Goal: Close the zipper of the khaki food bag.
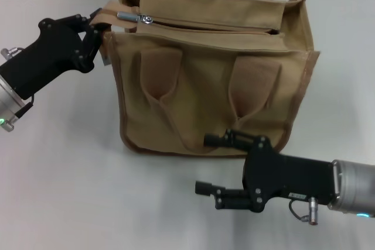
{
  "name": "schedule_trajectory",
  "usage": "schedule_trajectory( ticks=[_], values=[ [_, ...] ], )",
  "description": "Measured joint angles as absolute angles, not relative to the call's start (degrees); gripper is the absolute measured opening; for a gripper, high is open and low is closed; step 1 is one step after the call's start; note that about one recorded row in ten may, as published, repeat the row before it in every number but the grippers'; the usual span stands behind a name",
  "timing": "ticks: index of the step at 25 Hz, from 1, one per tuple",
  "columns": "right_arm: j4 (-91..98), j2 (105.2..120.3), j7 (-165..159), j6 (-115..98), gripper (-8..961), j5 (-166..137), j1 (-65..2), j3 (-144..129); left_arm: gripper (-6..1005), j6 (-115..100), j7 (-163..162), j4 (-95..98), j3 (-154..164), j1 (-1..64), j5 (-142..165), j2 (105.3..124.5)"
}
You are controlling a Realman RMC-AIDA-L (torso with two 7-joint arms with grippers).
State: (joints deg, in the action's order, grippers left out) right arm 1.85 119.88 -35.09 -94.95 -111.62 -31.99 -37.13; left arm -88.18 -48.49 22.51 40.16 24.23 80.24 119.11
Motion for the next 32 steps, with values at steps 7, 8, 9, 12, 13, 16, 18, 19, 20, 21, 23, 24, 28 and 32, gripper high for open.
schedule_trajectory(
  ticks=[7,8,9,12,13,16,18,19,20,21,23,24,28,32],
  values=[
    [-4.0,119.88,-21.0,-103.2,817,-111.6,-30.9,-24.2,18,-93.6,-51.4,22.1,40.1,24.6,78.8,119.06],
    [-4.0,119.88,-21.0,-103.2,817,-111.6,-30.9,-24.2,18,-93.6,-51.4,22.1,40.1,24.6,78.8,119.06],
    [-5.2,119.88,-20.1,-103.3,817,-111.6,-30.8,-20.5,18,-93.8,-52.3,22.1,40.1,24.6,78.4,119.08],
    [-8.3,119.88,-16.4,-100.2,817,-111.6,-32.4,-12.0,18,-94.2,-53.4,21.9,40.3,24.7,78.0,119.11],
    [-8.3,119.88,-16.4,-100.2,817,-111.6,-32.4,-12.0,18,-94.6,-53.7,21.8,40.4,24.8,78.0,119.13],
    [-10.8,119.88,-8.9,-97.4,817,-111.6,-34.2,-10.4,18,-96.4,-54.1,21.3,40.4,25.0,77.7,119.17],
    [-12.6,119.88,-5.2,-96.6,817,-111.6,-34.8,-9.5,18,-97.3,-54.1,20.9,40.4,25.1,77.2,119.17],
    [-13.4,119.85,-5.1,-96.6,817,-111.7,-35.0,-8.7,18,-98.0,-54.1,20.6,40.4,25.1,76.9,119.18],
    [-13.8,119.79,-5.4,-96.6,817,-111.8,-35.2,-8.3,18,-98.3,-54.2,20.6,40.4,25.2,76.8,119.18],
    [-13.8,119.65,-7.2,-96.9,817,-112.0,-35.5,-8.0,18,-98.6,-54.4,20.6,40.4,25.2,76.7,119.18],
    [-12.6,119.46,-14.4,-97.7,817,-112.3,-36.3,-8.1,18,-99.1,-54.8,20.6,40.3,25.2,76.6,119.18],
    [-11.6,119.45,-20.1,-98.0,817,-112.4,-36.7,-8.2,18,-99.2,-55.0,20.6,40.2,25.3,76.6,119.18],
    [-7.6,119.47,-46.4,-99.2,817,-113.2,-38.1,-8.3,18,-99.6,-55.6,20.6,40.2,25.9,76.5,119.18],
    [-6.2,119.52,-63.8,-99.3,817,-115.3,-39.9,-8.3,18,-99.7,-55.7,19.9,40.5,27.0,76.5,119.18]
  ],
)
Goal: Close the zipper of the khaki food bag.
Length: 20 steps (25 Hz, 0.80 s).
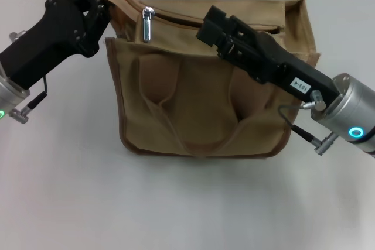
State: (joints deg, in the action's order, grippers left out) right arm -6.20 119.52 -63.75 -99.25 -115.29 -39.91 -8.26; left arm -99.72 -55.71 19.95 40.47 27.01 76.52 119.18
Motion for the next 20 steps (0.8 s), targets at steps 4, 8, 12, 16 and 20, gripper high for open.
schedule_trajectory(
  ticks=[4,8,12,16,20],
  values=[
    [-6.5,119.63,-66.1,-98.3,817,-115.4,-40.6,-8.1,18,-99.7,-55.7,19.4,40.8,28.0,76.5,119.18],
    [-7.8,119.75,-67.3,-96.3,817,-115.4,-41.6,-7.7,18,-99.4,-55.7,18.4,41.1,29.5,76.5,119.18],
    [-9.0,119.79,-68.7,-93.1,817,-115.4,-43.1,-8.1,18,-99.5,-55.7,18.0,41.1,30.5,76.5,119.18],
    [-9.9,119.87,-69.3,-90.4,817,-115.9,-44.1,-8.2,18,-99.6,-55.7,17.8,41.1,31.1,76.5,119.18],
    [-10.1,119.88,-69.4,-88.0,817,-115.9,-44.8,-8.0,18,-99.8,-55.7,17.3,41.5,32.3,76.6,119.18]
  ],
)
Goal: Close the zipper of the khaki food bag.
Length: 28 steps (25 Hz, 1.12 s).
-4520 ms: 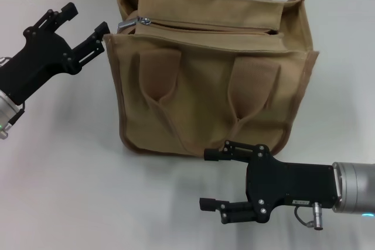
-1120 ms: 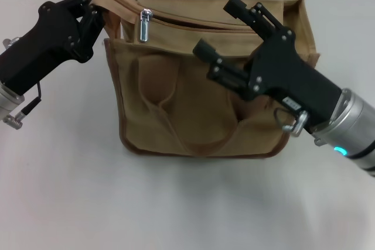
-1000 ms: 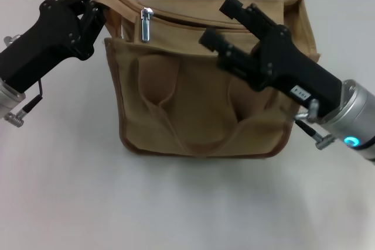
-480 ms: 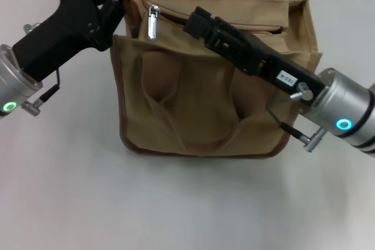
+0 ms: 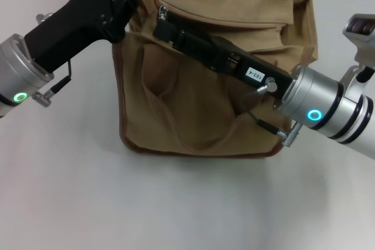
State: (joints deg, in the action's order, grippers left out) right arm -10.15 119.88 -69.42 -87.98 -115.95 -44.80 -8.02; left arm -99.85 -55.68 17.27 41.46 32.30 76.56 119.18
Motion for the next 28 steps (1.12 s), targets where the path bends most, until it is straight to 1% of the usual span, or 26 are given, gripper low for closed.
schedule_trajectory(
  ticks=[9,21,25,28],
  values=[
    [-11.2,119.88,-69.4,-87.7,816,-116.2,-46.0,-8.2,18,-99.7,-55.2,15.8,41.9,33.7,76.8,119.17],
    [-11.1,119.88,-68.9,-87.8,808,-117.6,-45.4,-7.5,18,-99.0,-55.1,15.9,41.8,33.8,76.6,119.18],
    [-11.0,119.89,-68.5,-87.8,806,-117.3,-44.2,-7.5,18,-99.1,-55.1,15.8,41.6,33.7,76.5,119.18],
    [-10.9,119.89,-67.5,-87.8,749,-117.3,-43.9,-7.5,18,-99.1,-55.1,15.8,41.7,33.6,76.5,119.18]
  ],
)
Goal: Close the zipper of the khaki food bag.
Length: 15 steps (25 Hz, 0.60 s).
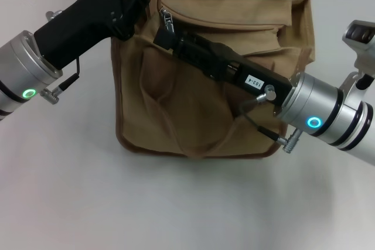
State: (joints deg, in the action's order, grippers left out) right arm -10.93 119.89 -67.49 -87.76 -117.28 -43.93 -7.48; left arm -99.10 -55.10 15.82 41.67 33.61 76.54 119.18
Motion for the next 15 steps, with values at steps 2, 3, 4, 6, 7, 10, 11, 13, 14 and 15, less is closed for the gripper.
schedule_trajectory(
  ticks=[2,3,4,6,7,10,11,13,14,15],
  values=[
    [-10.9,119.89,-66.8,-87.5,711,-117.2,-43.9,-7.4,18,-99.1,-55.1,15.8,41.7,33.5,76.5,119.18],
    [-10.9,119.89,-66.8,-87.5,663,-117.2,-43.9,-7.4,18,-99.2,-55.1,15.8,41.7,33.5,76.5,119.18],
    [-10.9,119.89,-66.8,-87.3,615,-117.2,-43.9,-7.4,18,-99.2,-55.1,15.7,41.7,33.5,76.5,119.18],
    [-11.0,119.88,-66.8,-86.8,518,-117.2,-44.3,-7.3,19,-99.2,-55.1,15.6,41.8,33.5,76.5,119.18],
    [-11.1,119.88,-66.8,-86.4,470,-117.1,-44.6,-7.2,19,-99.1,-55.1,15.4,41.9,33.6,76.5,119.18],
    [-11.2,119.88,-66.7,-86.0,252,-117.1,-44.6,-7.0,19,-99.1,-55.1,15.1,41.7,33.6,76.5,119.18],
    [-11.2,119.88,-66.7,-85.9,234,-117.1,-44.5,-6.9,19,-99.0,-55.1,15.0,41.7,33.6,76.5,119.18],
    [-11.2,119.88,-66.7,-85.8,198,-117.1,-44.4,-6.7,19,-99.0,-55.1,15.0,41.6,33.5,76.5,119.18],
    [-11.2,119.88,-66.6,-85.8,179,-117.1,-44.3,-6.7,19,-99.0,-55.1,15.0,41.5,33.5,76.5,119.18],
    [-11.2,119.88,-66.6,-85.7,161,-117.1,-44.3,-6.7,19,-99.0,-55.1,14.9,41.5,33.4,76.5,119.18]
  ],
)
